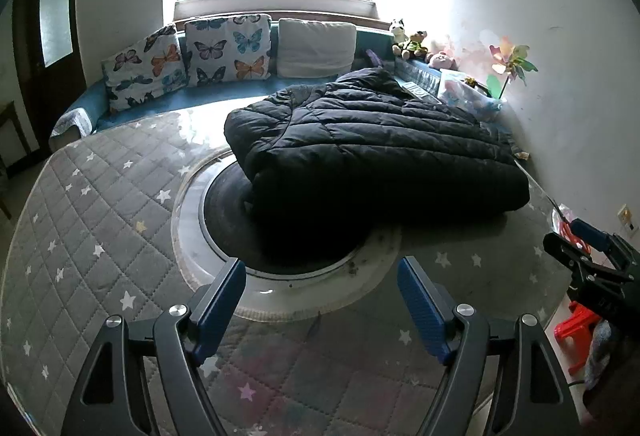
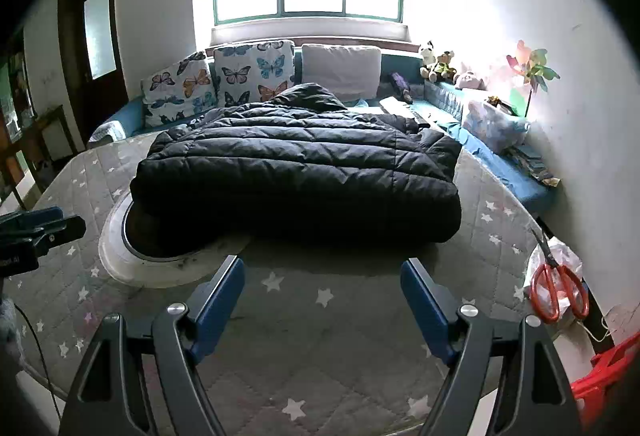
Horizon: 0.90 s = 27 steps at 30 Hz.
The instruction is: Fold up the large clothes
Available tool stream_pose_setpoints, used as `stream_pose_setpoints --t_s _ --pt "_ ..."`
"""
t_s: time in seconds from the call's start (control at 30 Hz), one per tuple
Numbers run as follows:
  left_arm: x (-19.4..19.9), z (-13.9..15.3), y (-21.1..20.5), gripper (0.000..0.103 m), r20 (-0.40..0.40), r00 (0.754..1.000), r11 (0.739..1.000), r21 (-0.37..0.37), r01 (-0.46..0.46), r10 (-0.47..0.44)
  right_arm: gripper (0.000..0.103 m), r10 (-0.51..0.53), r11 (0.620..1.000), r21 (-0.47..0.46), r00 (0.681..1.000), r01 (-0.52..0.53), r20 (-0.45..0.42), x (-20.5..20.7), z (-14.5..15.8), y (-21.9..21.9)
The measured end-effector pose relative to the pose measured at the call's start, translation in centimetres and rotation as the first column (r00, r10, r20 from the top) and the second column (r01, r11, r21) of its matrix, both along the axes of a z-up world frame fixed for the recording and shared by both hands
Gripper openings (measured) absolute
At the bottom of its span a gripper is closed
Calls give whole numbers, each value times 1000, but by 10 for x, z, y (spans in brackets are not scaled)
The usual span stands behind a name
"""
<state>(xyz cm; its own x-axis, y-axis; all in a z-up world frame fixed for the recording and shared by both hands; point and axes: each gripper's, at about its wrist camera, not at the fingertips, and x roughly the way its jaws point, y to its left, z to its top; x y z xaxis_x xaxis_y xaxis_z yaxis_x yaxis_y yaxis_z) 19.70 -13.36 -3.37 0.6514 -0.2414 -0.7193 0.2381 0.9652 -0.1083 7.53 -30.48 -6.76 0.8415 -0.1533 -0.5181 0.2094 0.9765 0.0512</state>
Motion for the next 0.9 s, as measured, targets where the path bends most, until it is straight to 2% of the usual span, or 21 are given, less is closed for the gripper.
stream_pose_setpoints --t_s 0.9 --pt "7 -25 -2 83 -45 999 1000 28 0 1 88 13 999 32 1000 -12 -22 8 -9 6"
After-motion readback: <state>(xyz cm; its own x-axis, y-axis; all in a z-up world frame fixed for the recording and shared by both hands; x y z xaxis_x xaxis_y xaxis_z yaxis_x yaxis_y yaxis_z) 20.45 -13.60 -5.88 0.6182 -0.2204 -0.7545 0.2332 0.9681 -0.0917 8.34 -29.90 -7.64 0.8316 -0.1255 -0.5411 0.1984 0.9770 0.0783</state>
